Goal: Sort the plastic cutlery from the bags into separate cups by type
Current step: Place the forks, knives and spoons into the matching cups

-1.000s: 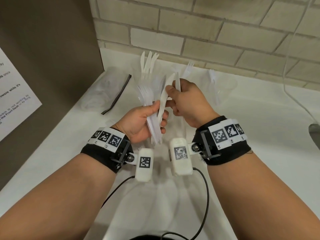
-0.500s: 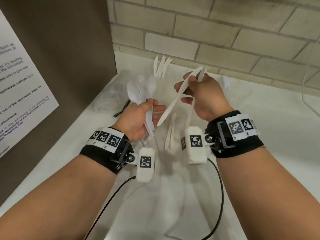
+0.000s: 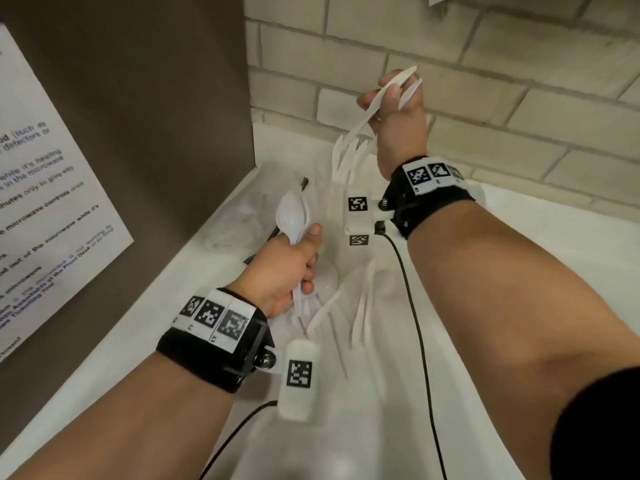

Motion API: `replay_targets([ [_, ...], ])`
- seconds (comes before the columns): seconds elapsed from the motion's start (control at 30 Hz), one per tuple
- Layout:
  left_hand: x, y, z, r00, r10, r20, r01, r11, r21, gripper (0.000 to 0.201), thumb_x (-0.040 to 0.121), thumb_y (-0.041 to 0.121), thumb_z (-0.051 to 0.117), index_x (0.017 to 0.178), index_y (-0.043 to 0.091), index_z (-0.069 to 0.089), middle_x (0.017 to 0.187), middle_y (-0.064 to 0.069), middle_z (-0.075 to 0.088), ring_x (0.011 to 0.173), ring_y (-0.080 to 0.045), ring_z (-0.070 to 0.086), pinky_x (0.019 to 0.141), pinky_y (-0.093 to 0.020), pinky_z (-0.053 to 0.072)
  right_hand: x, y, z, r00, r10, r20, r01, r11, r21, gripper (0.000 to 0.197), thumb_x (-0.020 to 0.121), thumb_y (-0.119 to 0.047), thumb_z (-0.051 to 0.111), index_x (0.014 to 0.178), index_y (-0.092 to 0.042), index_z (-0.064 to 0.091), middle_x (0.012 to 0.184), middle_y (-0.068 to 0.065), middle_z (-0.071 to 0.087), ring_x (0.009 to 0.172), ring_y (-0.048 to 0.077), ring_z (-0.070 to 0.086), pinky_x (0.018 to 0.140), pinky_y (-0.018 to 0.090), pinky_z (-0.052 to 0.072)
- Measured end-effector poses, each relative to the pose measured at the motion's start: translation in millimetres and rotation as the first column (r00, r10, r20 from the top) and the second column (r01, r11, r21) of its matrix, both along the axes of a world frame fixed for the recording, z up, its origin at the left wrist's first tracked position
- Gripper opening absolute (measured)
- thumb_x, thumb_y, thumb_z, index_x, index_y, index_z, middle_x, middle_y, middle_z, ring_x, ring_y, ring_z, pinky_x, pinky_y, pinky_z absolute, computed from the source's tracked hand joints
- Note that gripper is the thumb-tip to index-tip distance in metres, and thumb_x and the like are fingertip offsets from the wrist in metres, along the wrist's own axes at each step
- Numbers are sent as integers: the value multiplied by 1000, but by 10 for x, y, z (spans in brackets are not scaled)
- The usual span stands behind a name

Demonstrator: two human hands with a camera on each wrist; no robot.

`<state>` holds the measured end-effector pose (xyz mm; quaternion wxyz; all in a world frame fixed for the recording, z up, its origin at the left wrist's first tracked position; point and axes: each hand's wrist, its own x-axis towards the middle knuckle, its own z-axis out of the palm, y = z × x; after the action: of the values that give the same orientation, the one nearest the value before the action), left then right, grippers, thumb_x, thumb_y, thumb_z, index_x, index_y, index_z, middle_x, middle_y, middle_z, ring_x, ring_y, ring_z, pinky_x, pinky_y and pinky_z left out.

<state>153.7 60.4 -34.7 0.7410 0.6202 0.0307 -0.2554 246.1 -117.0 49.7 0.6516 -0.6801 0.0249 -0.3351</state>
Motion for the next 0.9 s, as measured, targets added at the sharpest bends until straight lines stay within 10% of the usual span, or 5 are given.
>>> replay_targets([
  [0.2, 92, 65, -104, 999, 34, -30, -35, 999, -36, 29, 90, 37, 59, 103, 11, 54, 58, 4, 42, 48, -9, 36, 43, -24, 34, 357, -82, -385, 950, 20, -311, -33, 999, -37, 10, 97, -17, 46, 101, -17, 55, 89, 8, 66, 84, 24, 62, 71, 33, 48],
  [0.37, 73, 25, -101, 1000, 13, -28, -14, 999, -46, 20, 93, 34, 57, 90, 14, 56, 61, 2, 40, 49, -10, 34, 45, -25, 33, 408, -143, -389, 842, -119, -526, -35, 961, -273, 72, 84, -32, 71, 142, -4, 39, 140, 10, 50, 127, 23, 49, 109, 35, 39],
  [0.47, 51, -19, -86, 1000, -25, -8, 24, 998, -60, 16, 95, 31, 55, 85, 19, 58, 61, 3, 39, 49, -10, 34, 46, -25, 33, 269, -158, -236, 872, -179, -456, -11, 923, -384, 65, 88, -23, 67, 144, -5, 38, 148, 8, 43, 137, 19, 40, 114, 31, 32],
  [0.7, -100, -64, -41, 991, -117, 62, 120, 992, -46, 20, 94, 34, 55, 91, 15, 55, 64, 3, 41, 53, -10, 38, 50, -26, 37, -688, 113, -51, 924, 52, -378, -163, 950, -267, 6, 86, -11, 68, 91, -13, 71, 91, 3, 70, 78, 8, 63, 74, 19, 51],
  [0.9, -294, -181, -5, 955, -246, 167, 252, 968, -18, 16, 96, 33, 50, 92, 19, 55, 63, 10, 52, 60, -9, 41, 60, -29, 40, -1383, 280, -131, 796, 63, -602, -336, 874, -352, 38, 69, -39, 83, 94, -13, 70, 76, 1, 70, 55, 4, 61, 48, 13, 42],
])
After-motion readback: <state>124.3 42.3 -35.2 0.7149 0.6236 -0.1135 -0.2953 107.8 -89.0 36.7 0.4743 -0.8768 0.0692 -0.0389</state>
